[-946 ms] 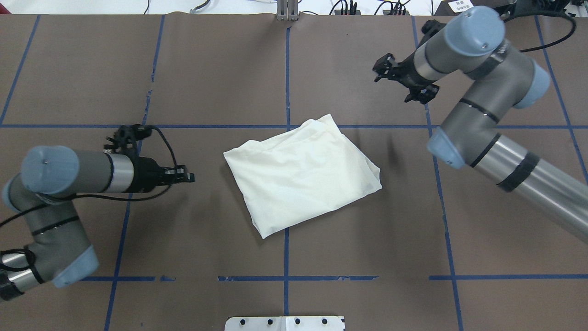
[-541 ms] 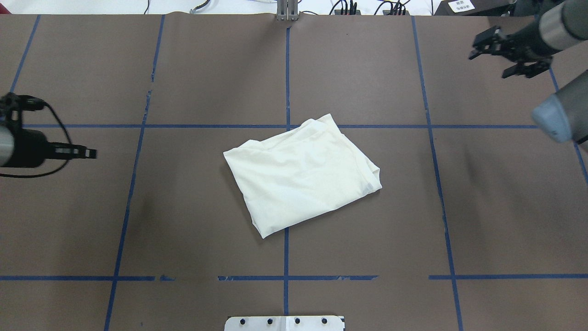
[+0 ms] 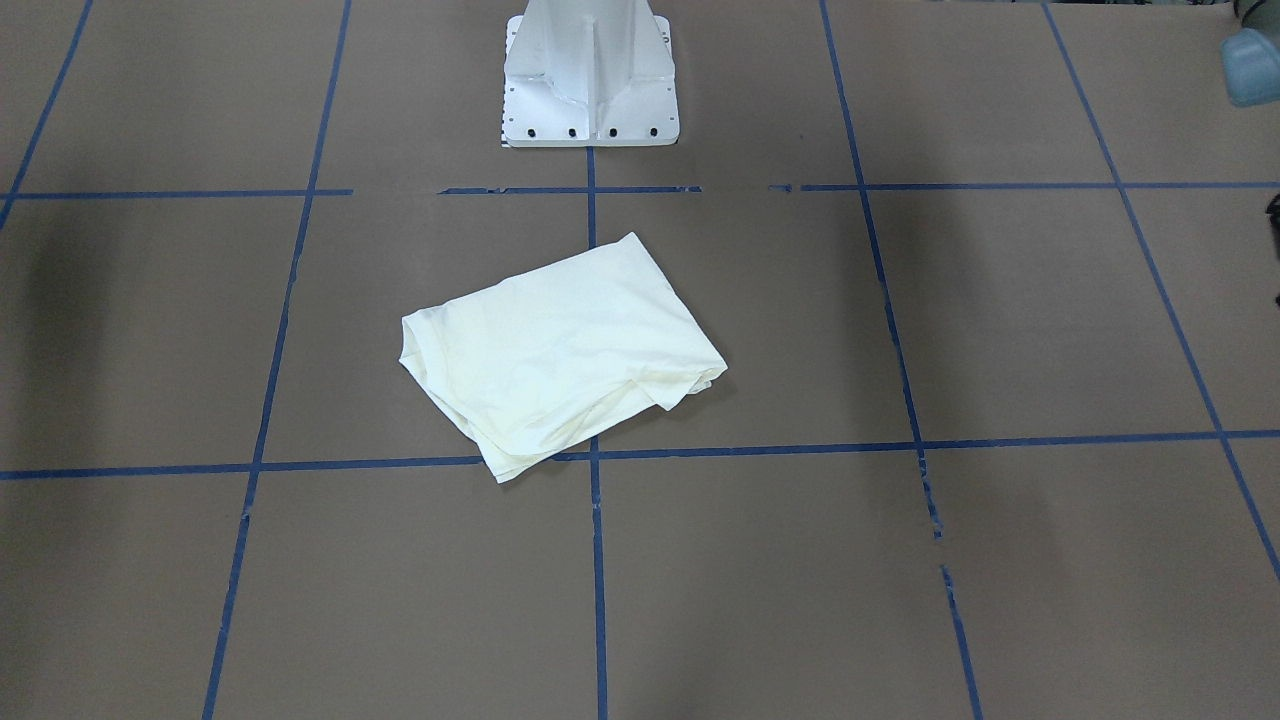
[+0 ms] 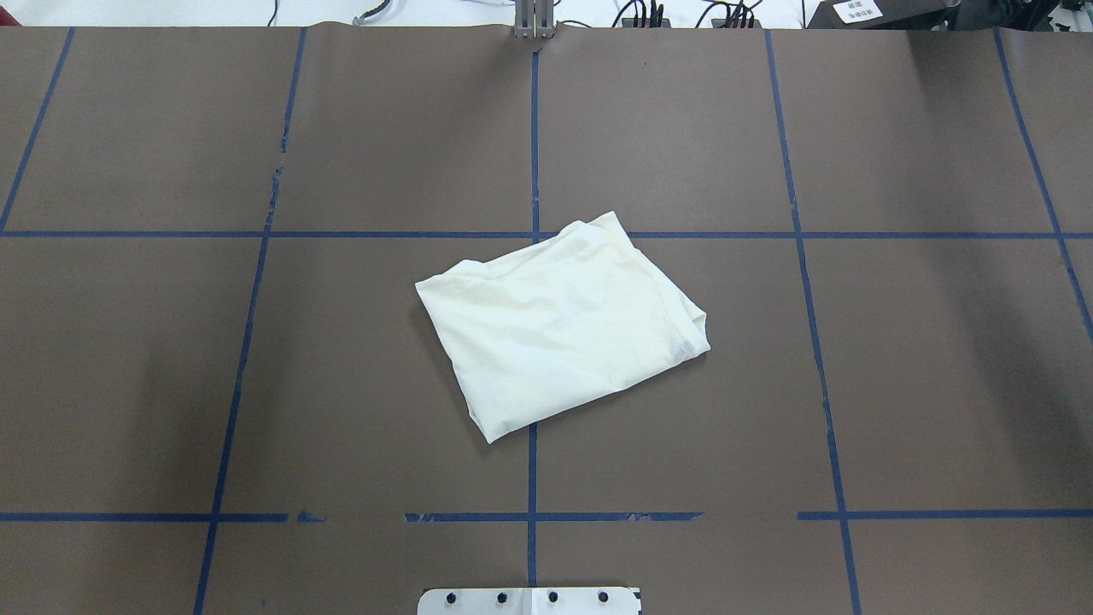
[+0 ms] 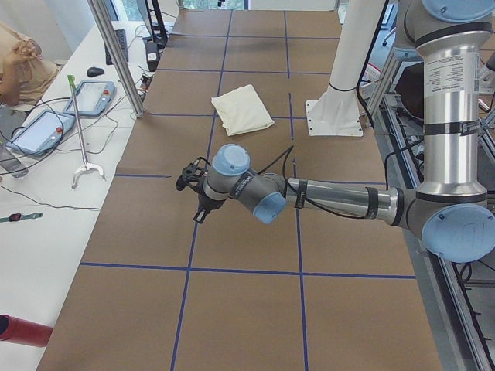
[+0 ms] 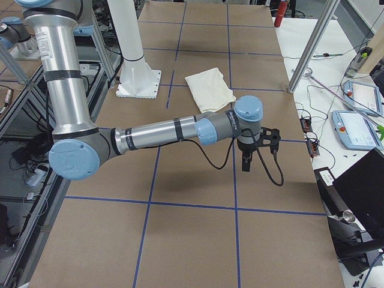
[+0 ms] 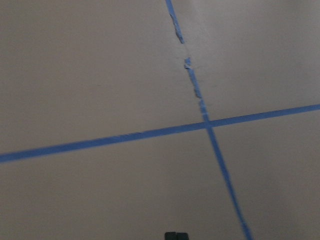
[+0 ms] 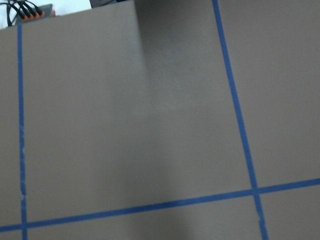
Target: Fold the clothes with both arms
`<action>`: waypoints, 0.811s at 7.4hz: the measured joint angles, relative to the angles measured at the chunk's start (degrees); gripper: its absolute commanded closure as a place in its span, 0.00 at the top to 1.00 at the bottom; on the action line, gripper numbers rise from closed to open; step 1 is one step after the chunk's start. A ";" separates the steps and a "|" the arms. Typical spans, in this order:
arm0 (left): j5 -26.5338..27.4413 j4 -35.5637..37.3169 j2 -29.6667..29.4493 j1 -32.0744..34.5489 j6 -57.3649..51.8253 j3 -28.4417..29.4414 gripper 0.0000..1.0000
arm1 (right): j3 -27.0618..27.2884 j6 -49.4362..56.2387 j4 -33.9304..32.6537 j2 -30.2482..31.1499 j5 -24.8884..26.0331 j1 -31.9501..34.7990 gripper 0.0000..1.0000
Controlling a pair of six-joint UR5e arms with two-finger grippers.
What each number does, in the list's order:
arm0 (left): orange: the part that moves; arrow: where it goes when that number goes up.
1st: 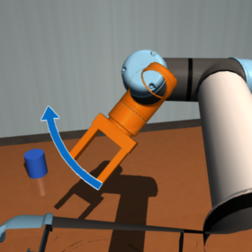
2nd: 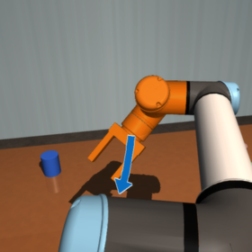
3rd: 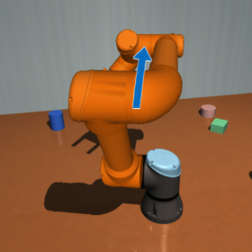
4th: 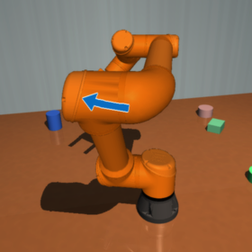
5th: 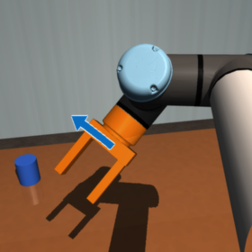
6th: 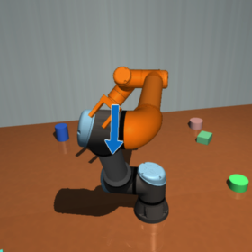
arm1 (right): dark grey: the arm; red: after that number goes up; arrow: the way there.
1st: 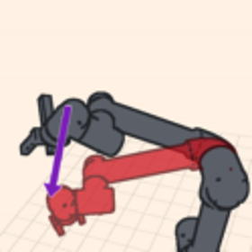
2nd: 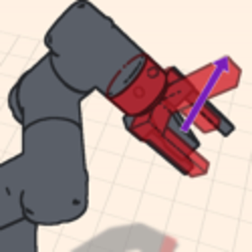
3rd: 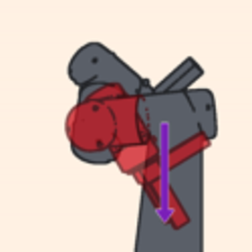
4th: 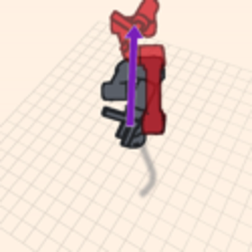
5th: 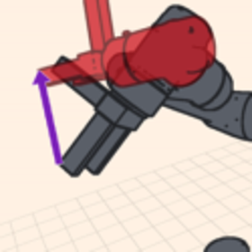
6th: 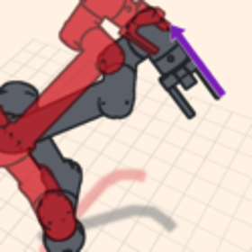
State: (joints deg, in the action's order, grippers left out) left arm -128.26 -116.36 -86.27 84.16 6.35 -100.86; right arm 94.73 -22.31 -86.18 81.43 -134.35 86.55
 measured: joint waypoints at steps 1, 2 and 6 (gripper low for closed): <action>-0.33 10.03 -2.96 3.78 -4.73 -0.71 0.75 | 0.44 9.63 -7.56 0.15 -0.27 1.97 1.00; -0.51 19.44 -5.13 5.76 -6.65 -2.54 1.00 | 1.43 16.35 -13.77 0.18 -0.31 3.32 1.00; -4.55 31.51 3.31 6.96 -7.24 -10.29 1.00 | 4.34 20.03 -18.61 2.91 0.36 1.20 1.00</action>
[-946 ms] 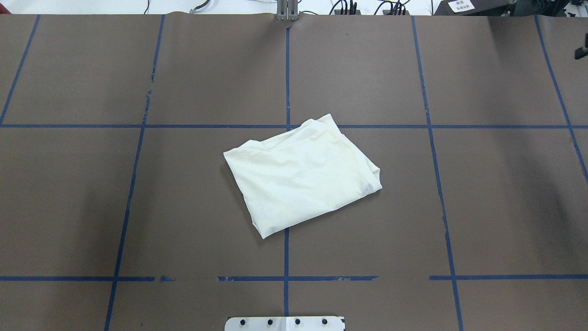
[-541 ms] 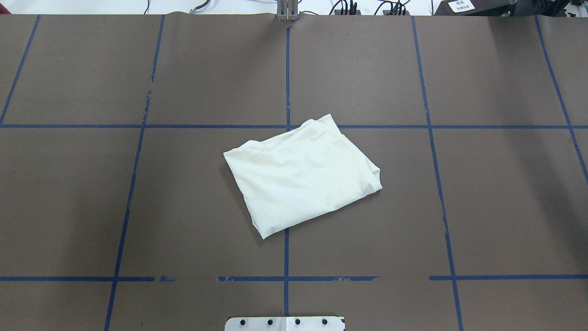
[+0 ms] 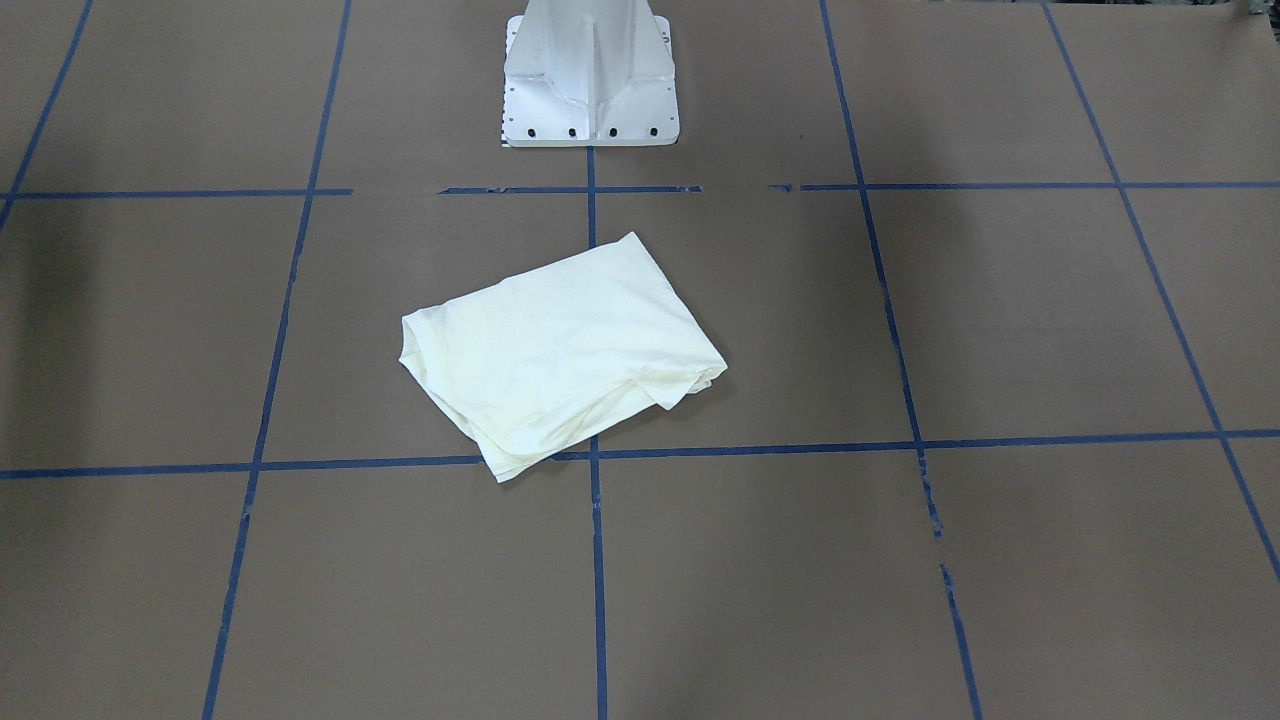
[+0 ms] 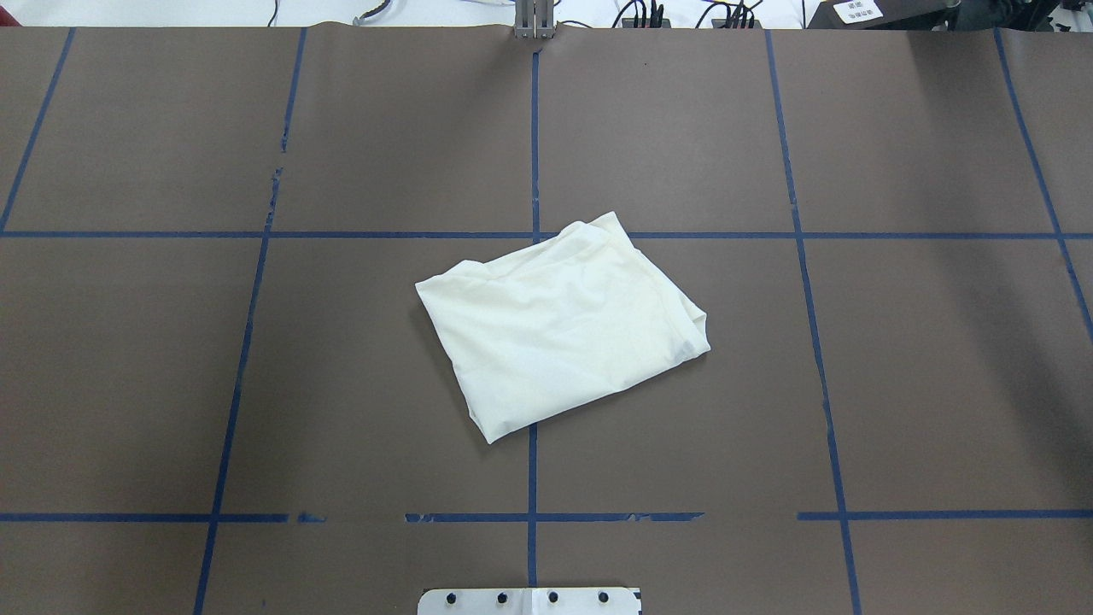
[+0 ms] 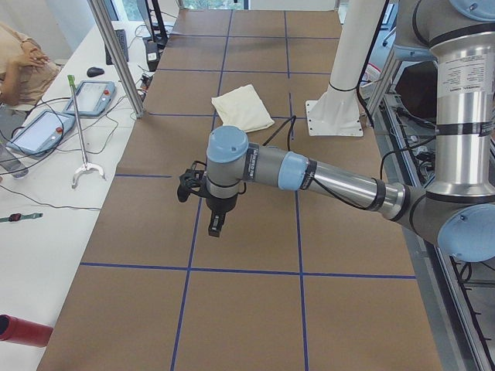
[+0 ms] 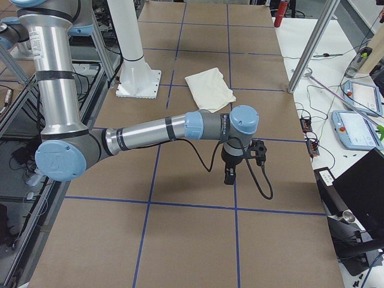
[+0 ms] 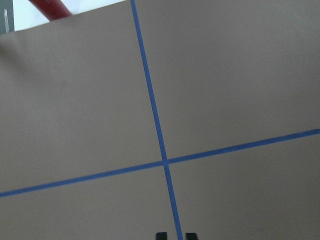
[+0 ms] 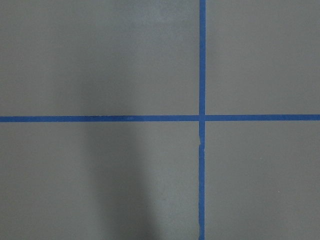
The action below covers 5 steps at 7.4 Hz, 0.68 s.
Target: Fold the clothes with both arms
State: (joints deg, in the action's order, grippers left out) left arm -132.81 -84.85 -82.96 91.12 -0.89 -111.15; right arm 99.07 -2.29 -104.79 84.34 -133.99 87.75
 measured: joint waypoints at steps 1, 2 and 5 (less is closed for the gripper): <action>-3.87 0.08 1.26 0.04 -0.02 1.89 1.00 | 0.03 -0.21 0.45 0.28 1.37 -1.28 1.00; -8.33 -0.31 2.06 0.17 -0.06 4.32 1.00 | -0.05 -0.36 1.55 0.39 3.54 -2.66 1.00; -11.84 -2.88 2.73 0.68 0.09 6.79 1.00 | -0.67 -0.54 3.39 0.55 5.63 -4.32 1.00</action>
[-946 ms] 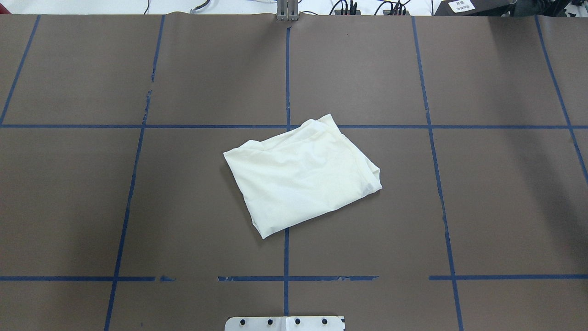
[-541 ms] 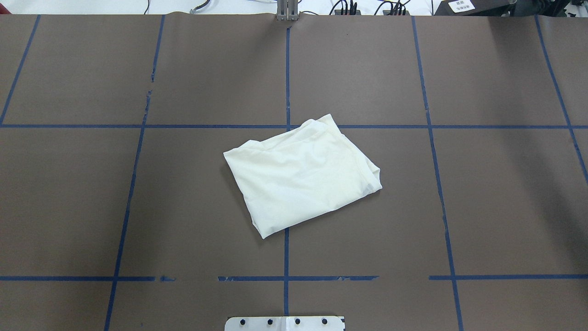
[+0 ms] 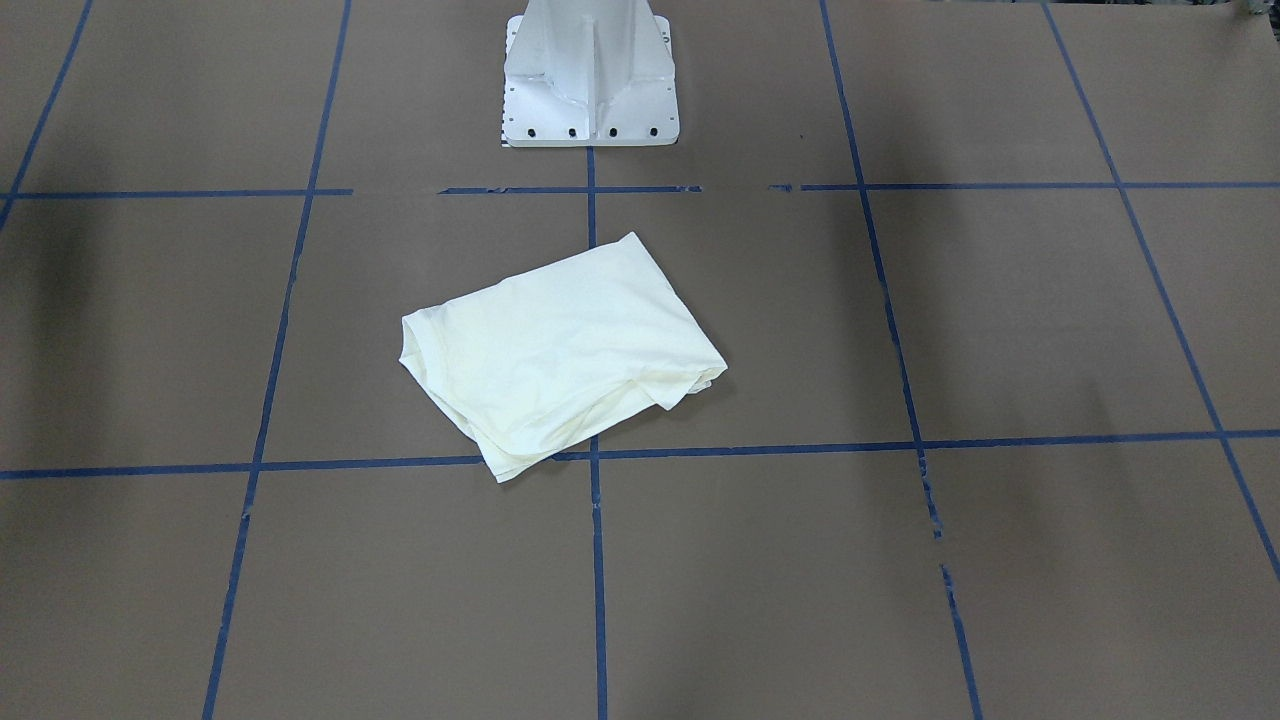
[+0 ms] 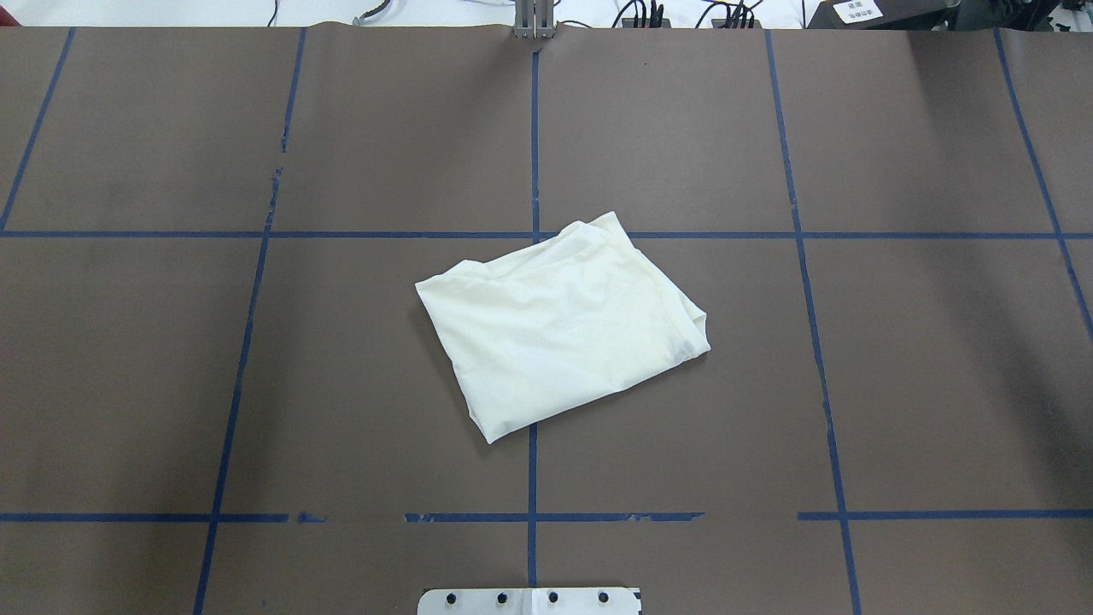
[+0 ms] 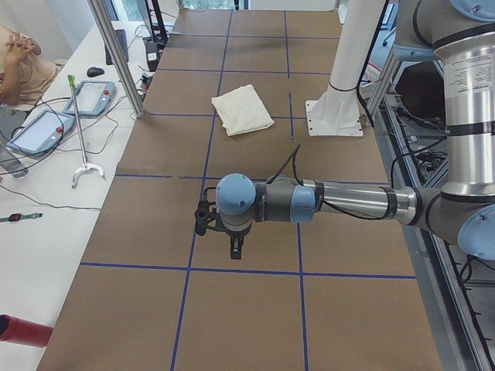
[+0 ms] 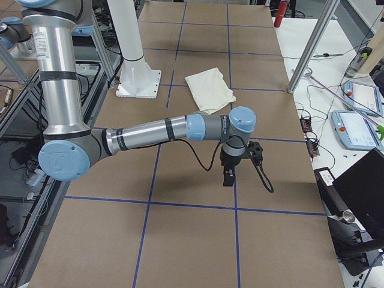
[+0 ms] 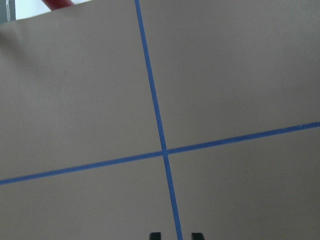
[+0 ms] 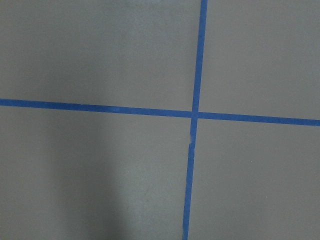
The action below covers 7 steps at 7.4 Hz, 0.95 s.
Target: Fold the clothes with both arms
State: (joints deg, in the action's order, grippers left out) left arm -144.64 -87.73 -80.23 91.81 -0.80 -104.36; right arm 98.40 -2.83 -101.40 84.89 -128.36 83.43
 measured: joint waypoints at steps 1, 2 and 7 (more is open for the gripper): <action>1.54 -0.56 -0.22 0.05 0.01 0.61 1.00 | -0.27 0.01 0.14 0.01 -0.74 -0.04 1.00; 3.86 -1.32 -0.28 0.12 0.03 1.30 1.00 | -0.41 -0.01 0.20 0.00 -2.07 -0.04 1.00; 7.56 -12.43 -0.84 0.14 -0.17 5.11 1.00 | -0.69 -0.08 0.36 0.21 -8.12 0.06 1.00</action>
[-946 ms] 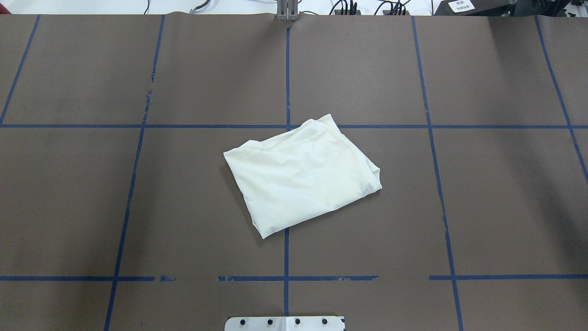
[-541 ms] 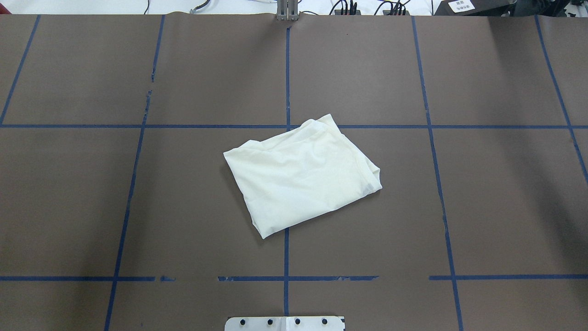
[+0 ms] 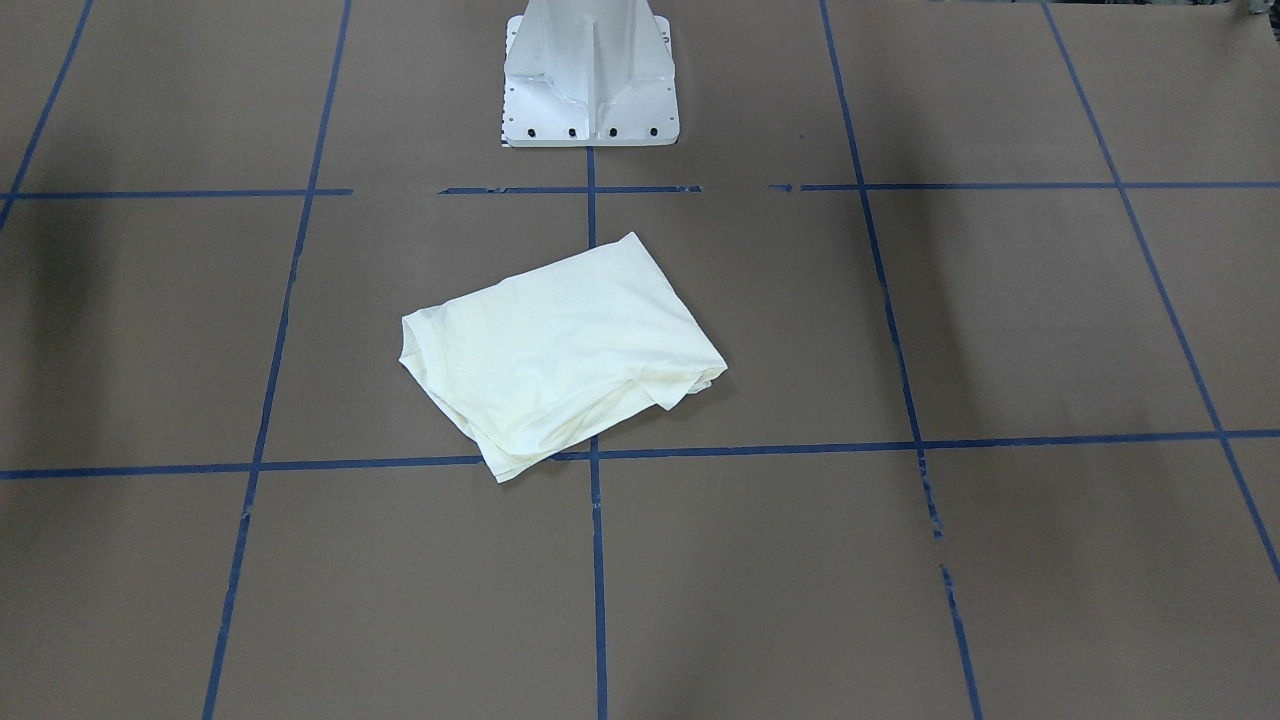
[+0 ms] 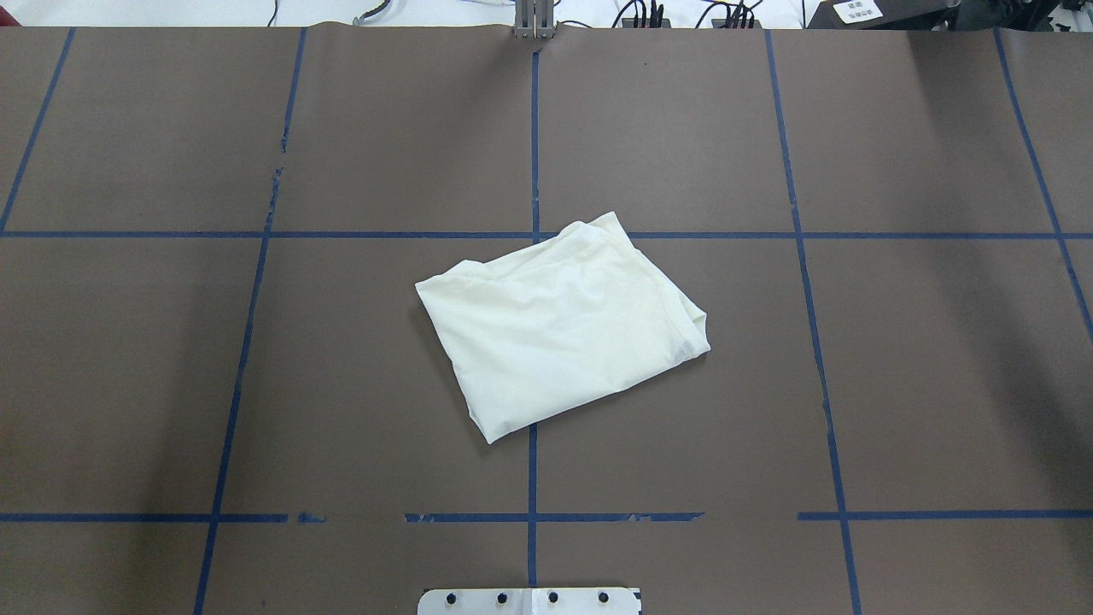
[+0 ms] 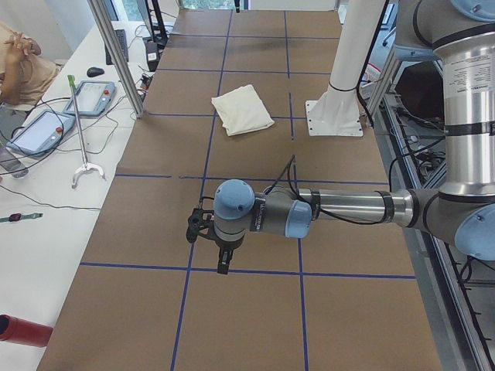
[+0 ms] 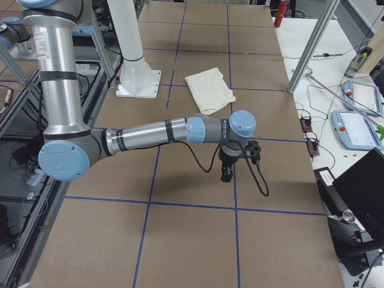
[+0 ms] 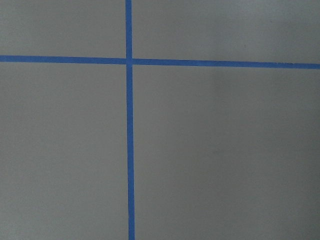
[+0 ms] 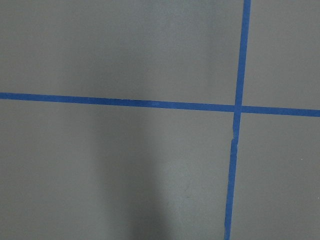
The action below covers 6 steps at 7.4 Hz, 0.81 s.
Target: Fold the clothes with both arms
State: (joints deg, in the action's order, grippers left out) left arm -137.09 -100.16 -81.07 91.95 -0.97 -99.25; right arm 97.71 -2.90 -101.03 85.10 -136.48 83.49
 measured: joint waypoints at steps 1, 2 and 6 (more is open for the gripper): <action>0.07 -1.21 -0.20 -0.01 -0.10 0.15 1.00 | -0.01 0.00 0.67 -0.03 -0.08 0.00 1.00; 0.12 -2.19 -0.40 -0.01 -0.17 0.49 1.00 | -0.04 0.00 1.49 0.01 -0.12 0.03 1.00; 0.24 -4.59 -0.40 0.06 -0.11 2.77 1.00 | 0.03 0.00 2.29 -0.14 -0.19 0.62 1.00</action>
State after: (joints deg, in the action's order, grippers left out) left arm -136.85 -104.74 -81.46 92.01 -1.09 -96.48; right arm 97.74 -2.90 -98.75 84.95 -136.67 84.11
